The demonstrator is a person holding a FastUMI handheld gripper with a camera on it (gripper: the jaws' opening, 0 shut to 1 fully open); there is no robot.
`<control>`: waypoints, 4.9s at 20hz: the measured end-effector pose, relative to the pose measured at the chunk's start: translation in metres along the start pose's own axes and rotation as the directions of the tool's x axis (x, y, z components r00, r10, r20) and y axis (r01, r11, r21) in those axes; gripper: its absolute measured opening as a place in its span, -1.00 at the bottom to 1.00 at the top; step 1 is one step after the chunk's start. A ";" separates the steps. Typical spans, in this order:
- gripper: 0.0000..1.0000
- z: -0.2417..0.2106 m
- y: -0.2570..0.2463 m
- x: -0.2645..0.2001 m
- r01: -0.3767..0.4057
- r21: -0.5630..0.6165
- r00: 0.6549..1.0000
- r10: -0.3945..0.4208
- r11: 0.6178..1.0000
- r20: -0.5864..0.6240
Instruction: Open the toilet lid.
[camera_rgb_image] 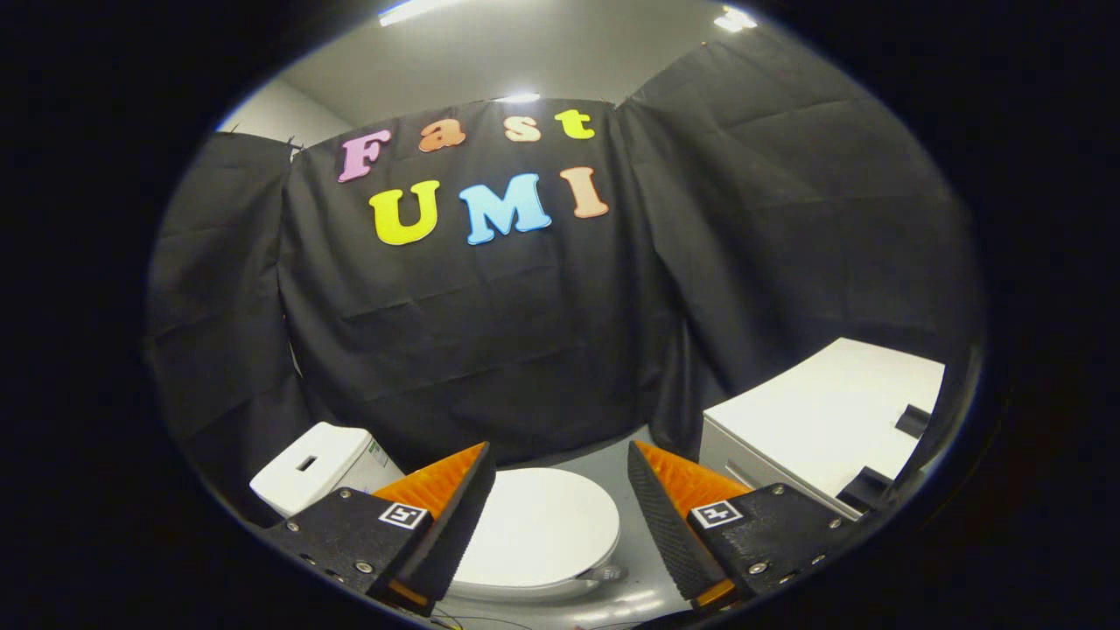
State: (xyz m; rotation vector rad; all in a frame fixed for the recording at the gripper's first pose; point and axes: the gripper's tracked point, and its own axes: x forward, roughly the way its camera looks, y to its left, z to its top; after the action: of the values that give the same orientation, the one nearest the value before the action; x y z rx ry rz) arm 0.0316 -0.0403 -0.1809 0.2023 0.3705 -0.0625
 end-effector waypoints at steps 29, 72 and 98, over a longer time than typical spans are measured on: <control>0.90 -0.234 -0.065 0.028 0.131 0.329 0.892 0.034 0.935 -0.451; -0.99 -0.295 -0.055 0.078 -0.023 0.545 0.930 0.218 0.838 -0.295; -1.00 -0.150 0.023 0.040 -0.023 0.203 0.977 0.064 0.979 -0.201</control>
State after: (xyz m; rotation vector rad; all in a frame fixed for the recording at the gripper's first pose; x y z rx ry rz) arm 0.0184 0.0121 -0.3287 0.4179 0.5680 -0.0352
